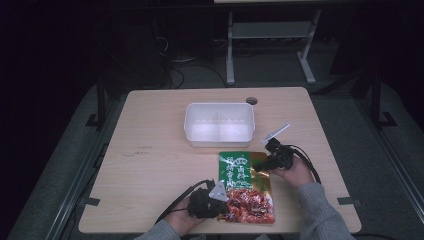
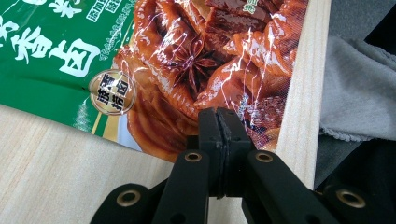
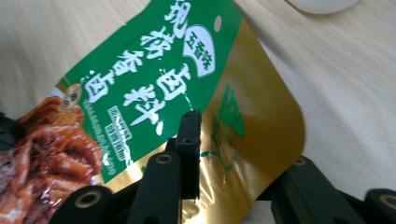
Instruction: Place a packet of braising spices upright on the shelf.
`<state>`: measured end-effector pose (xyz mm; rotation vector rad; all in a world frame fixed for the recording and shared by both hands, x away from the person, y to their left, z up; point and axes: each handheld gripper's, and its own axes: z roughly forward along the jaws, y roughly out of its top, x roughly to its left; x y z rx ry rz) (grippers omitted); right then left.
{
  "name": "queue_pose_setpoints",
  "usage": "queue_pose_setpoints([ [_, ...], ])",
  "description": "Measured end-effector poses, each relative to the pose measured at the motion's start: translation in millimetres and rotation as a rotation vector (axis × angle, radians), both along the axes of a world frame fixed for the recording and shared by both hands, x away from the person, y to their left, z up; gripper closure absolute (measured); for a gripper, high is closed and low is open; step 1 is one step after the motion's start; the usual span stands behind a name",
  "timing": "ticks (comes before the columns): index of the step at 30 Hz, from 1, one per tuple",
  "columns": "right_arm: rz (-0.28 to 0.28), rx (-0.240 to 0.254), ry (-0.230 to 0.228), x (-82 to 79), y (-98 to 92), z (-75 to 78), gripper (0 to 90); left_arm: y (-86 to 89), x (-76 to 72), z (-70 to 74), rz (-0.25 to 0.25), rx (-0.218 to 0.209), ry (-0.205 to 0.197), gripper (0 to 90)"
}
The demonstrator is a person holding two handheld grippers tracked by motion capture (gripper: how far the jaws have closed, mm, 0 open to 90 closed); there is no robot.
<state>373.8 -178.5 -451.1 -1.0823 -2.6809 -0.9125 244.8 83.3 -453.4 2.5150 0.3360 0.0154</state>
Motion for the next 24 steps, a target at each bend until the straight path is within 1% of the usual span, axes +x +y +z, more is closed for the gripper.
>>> queue_pose_setpoints([
  [2, 0.000, -0.013, -0.004, 0.7, 1.3, -2.1, 74.4, 0.3, 0.3, 0.0, -0.002, 0.000, -0.002, 88.5],
  [3, 0.000, -0.017, 0.002, 1.0, 2.0, -3.3, 74.7, 0.4, 0.3, 0.0, -0.001, 0.000, -0.003, 88.2],
  [6, -0.003, -0.014, 0.005, 1.2, 3.6, -5.1, 77.1, 0.5, 0.3, 0.1, 0.002, 0.001, -0.007, 86.2],
  [7, 0.001, -0.009, -0.006, 0.4, 3.9, -3.6, 83.1, 1.1, 0.4, -0.3, 0.006, -0.005, -0.007, 85.6],
  [11, 0.011, 0.003, -0.011, -0.9, 3.7, -2.1, 88.3, 2.0, 1.1, -0.7, 0.015, -0.015, -0.003, 83.8],
  [14, 0.013, 0.010, -0.011, -0.9, 3.2, -2.0, 88.9, 2.2, 1.0, -0.2, 0.014, -0.012, -0.010, 82.1],
  [15, 0.012, 0.019, -0.006, -1.1, 2.3, -1.4, 89.2, 2.9, 1.3, 0.4, 0.014, -0.016, -0.013, 81.1],
  [17, 0.012, 0.032, -0.002, -1.0, 1.1, -0.3, 89.3, 3.6, 1.2, 1.0, 0.014, -0.027, -0.008, 78.9],
  [18, 0.012, 0.032, -0.002, -1.0, 1.1, -0.3, 89.3, 3.6, 1.2, 1.0, 0.014, -0.027, -0.008, 78.3],
  [19, 0.014, 0.043, -0.001, -1.0, -0.5, 1.3, 89.3, 4.0, 0.8, 1.6, 0.014, -0.027, -0.010, 77.8],
  [22, 0.017, 0.042, -0.003, -2.6, -1.3, 3.8, 89.3, 4.7, 0.0, 2.0, 0.016, -0.025, -0.013, 76.1],
  [24, 0.022, 0.046, -0.010, -3.3, -2.2, 5.9, 89.3, 6.4, -0.4, 3.2, 0.016, -0.019, -0.021, 74.9],
])
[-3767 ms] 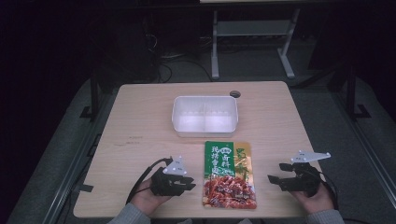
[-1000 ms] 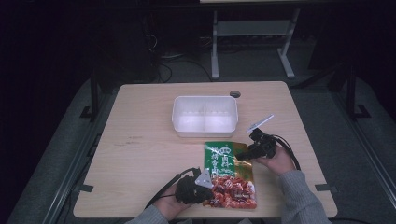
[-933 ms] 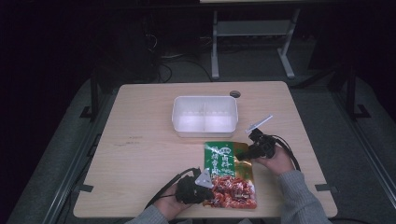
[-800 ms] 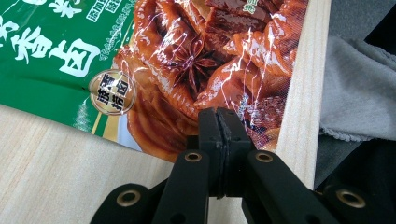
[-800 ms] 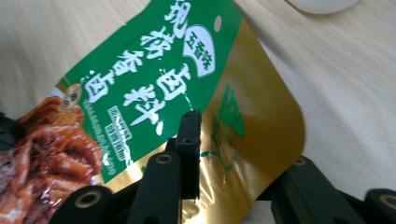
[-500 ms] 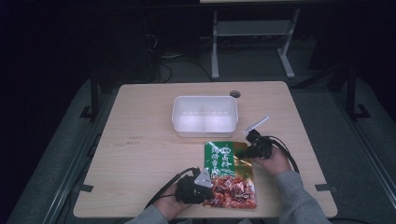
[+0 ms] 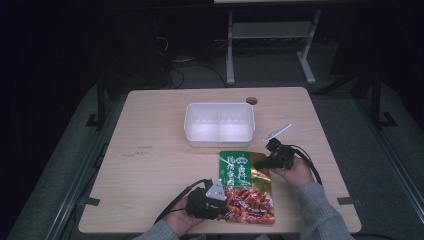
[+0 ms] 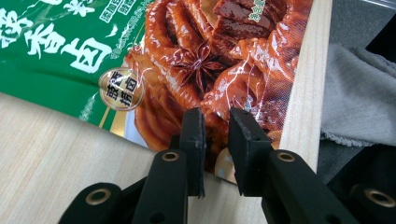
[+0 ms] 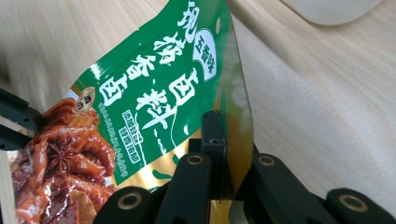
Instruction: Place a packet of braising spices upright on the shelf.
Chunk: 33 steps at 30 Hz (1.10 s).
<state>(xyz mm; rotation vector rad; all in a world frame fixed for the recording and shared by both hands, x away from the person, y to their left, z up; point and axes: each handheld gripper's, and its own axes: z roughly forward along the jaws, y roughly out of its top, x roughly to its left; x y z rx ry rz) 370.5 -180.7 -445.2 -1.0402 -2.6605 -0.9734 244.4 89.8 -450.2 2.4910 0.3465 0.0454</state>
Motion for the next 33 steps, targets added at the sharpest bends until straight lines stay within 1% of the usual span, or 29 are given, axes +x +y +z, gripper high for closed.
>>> queue_pose_setpoints([
  [1, 0.000, 0.002, 0.000, -0.3, -0.4, 1.1, 89.4, 1.6, 0.5, 0.6, 0.000, 0.005, -0.002, 73.9],
  [2, 0.001, 0.007, 0.001, -0.3, -0.8, 1.9, 89.4, 2.9, 0.4, 0.7, 0.012, -0.001, 0.002, 72.5],
  [4, 0.001, 0.011, 0.003, -0.4, -1.2, 2.7, 89.3, 4.8, 0.9, 1.4, 0.014, -0.001, 0.002, 70.7],
  [6, 0.004, 0.022, 0.005, -0.8, -3.3, 4.9, 89.3, 10.9, 1.5, 4.5, 0.026, -0.011, 0.000, 69.4],
  [11, 0.023, 0.077, 0.011, -3.0, -11.0, 13.5, 89.3, 22.0, 3.2, 13.0, 0.049, -0.037, -0.009, 65.9],
  [12, 0.023, 0.077, 0.011, -3.0, -11.0, 13.5, 89.3, 22.0, 3.2, 13.0, 0.049, -0.037, -0.009, 65.3],
  [13, 0.022, 0.097, 0.022, -3.8, -14.1, 17.8, 89.4, 26.9, 2.4, 15.5, 0.064, -0.047, -0.014, 64.7],
  [14, 0.020, 0.103, 0.026, -4.3, -15.4, 19.5, 89.4, 29.5, 1.9, 16.5, 0.071, -0.049, -0.016, 64.3],
  [16, 0.020, 0.106, 0.030, -4.6, -16.3, 21.1, 89.4, 32.4, 1.5, 17.4, 0.077, -0.048, -0.021, 62.7],
  [17, 0.015, 0.097, 0.033, -5.6, -17.0, 24.9, 89.4, 38.6, 0.9, 18.4, 0.087, -0.042, -0.026, 61.6],
  [18, 0.015, 0.097, 0.033, -5.6, -17.0, 24.9, 89.4, 38.6, 0.9, 18.4, 0.087, -0.042, -0.026, 60.7],
  [19, 0.013, 0.096, 0.033, -6.4, -16.8, 28.7, 89.4, 45.3, 0.7, 18.6, 0.101, -0.039, -0.026, 59.9],
  [20, 0.014, 0.095, 0.034, -6.6, -16.6, 30.4, 89.4, 45.3, 0.7, 18.6, 0.101, -0.039, -0.026, 59.2],
  [21, 0.015, 0.095, 0.032, -6.7, -16.3, 32.0, 89.4, 53.1, 0.6, 19.0, 0.114, -0.034, -0.027, 58.6],
  [24, 0.013, 0.093, 0.018, -7.7, -15.5, 37.6, 89.4, 66.4, 0.5, 19.3, 0.139, -0.032, -0.029, 57.5],
  [25, 0.013, 0.096, 0.015, -7.8, -15.8, 39.4, 89.4, 66.4, 0.5, 19.3, 0.139, -0.032, -0.029, 57.1],
  [26, 0.012, 0.095, 0.011, -8.1, -16.1, 41.3, 89.4, 75.1, 0.5, 18.9, 0.155, -0.028, -0.029, 56.4],
  [31, 0.003, 0.104, 0.000, -9.7, -17.8, 52.4, 89.4, 92.4, 0.6, 17.0, 0.186, -0.016, -0.037, 52.7],
  [32, 0.003, 0.104, 0.000, -9.7, -17.8, 52.4, 89.4, 92.4, 0.6, 17.0, 0.186, -0.016, -0.037, 51.4],
  [33, 0.001, 0.109, -0.007, -10.7, -18.4, 57.8, 89.4, 97.1, 0.6, 16.4, 0.201, -0.012, -0.046, 49.3],
])
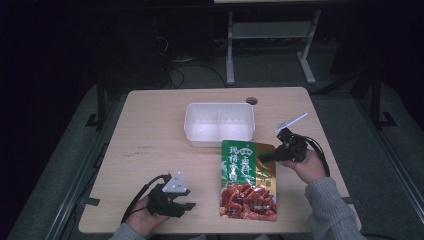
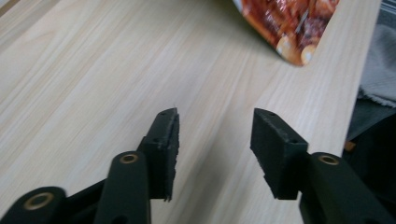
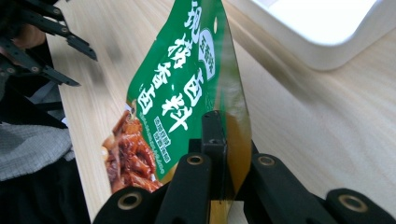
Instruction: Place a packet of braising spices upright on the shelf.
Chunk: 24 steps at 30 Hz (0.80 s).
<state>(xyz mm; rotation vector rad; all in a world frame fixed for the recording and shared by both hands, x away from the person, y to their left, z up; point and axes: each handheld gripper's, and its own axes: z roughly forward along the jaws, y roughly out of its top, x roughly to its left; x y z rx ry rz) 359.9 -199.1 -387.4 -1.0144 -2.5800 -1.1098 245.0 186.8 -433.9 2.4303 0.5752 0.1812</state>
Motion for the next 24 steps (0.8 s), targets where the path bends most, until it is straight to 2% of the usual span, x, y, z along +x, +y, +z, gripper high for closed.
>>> queue_pose_setpoints([
  [6, 0.008, 0.008, -0.022, -3.5, -0.7, 15.9, 89.4, 6.0, 1.2, -0.4, 0.031, -0.013, -0.011, 41.9],
  [13, 0.017, 0.027, -0.055, -10.1, -3.2, 32.5, 89.5, 11.9, 2.9, -2.3, 0.060, -0.011, -0.016, 37.3],
  [18, 0.025, 0.034, -0.080, -14.2, -2.2, 44.3, 89.5, 16.6, 4.9, -3.5, 0.079, -0.014, -0.016, 36.8],
  [24, 0.045, 0.047, -0.095, -17.4, 0.7, 56.9, 89.5, 18.2, 6.0, -5.9, 0.081, -0.014, -0.011, 36.5],
])
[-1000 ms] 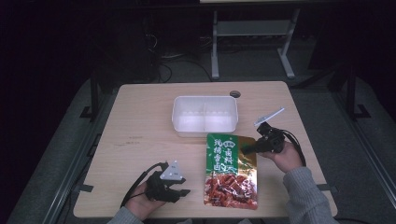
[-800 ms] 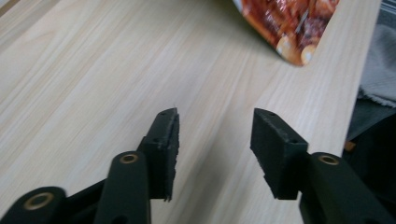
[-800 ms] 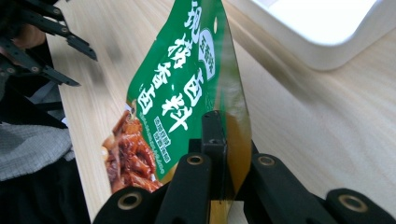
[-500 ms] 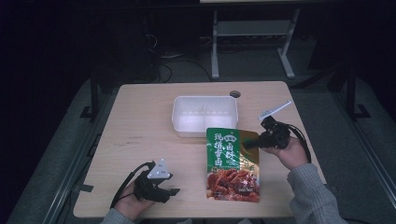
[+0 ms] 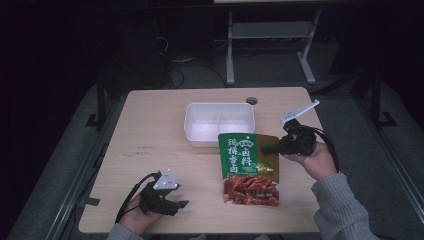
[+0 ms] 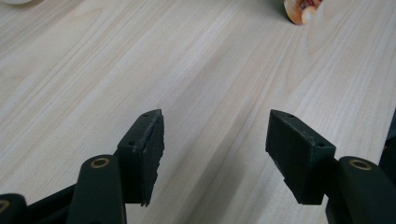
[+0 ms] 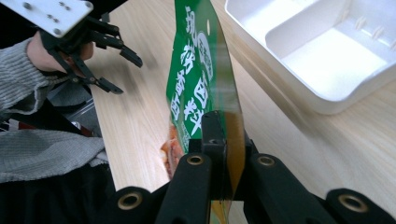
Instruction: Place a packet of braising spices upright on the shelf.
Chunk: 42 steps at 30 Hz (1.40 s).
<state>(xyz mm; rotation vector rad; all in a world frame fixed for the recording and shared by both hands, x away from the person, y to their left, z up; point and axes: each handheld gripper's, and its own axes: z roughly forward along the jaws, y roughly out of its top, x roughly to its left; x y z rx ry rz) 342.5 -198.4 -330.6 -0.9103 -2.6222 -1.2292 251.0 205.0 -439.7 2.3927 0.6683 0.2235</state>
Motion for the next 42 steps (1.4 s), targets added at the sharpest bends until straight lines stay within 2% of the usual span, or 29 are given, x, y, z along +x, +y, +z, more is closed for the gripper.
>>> queue_pose_setpoints([
  [5, 0.032, 0.006, -0.008, -4.6, 3.7, 10.7, 89.5, 3.0, 1.6, -1.3, 0.012, -0.007, 0.006, 36.2],
  [9, 0.058, 0.013, -0.023, -8.2, 6.8, 18.9, 89.6, 3.7, 1.4, -0.3, 0.016, -0.011, -0.004, 36.2],
  [18, 0.077, 0.030, -0.066, -12.8, 11.6, 35.4, 89.6, 3.2, 0.9, 0.4, 0.018, -0.014, -0.012, 35.9],
  [24, 0.057, 0.024, -0.087, -11.4, 13.3, 44.5, 89.7, 2.5, 0.5, 0.8, 0.019, -0.019, -0.015, 35.7],
  [35, 0.023, 0.084, -0.101, -7.4, 11.4, 55.0, 89.7, 2.3, 0.5, 1.6, 0.023, -0.021, -0.021, 34.6],
  [42, 0.018, 0.087, -0.128, -6.4, 17.3, 65.4, 89.7, 3.2, 0.9, 1.8, 0.031, -0.023, -0.024, 33.1],
])
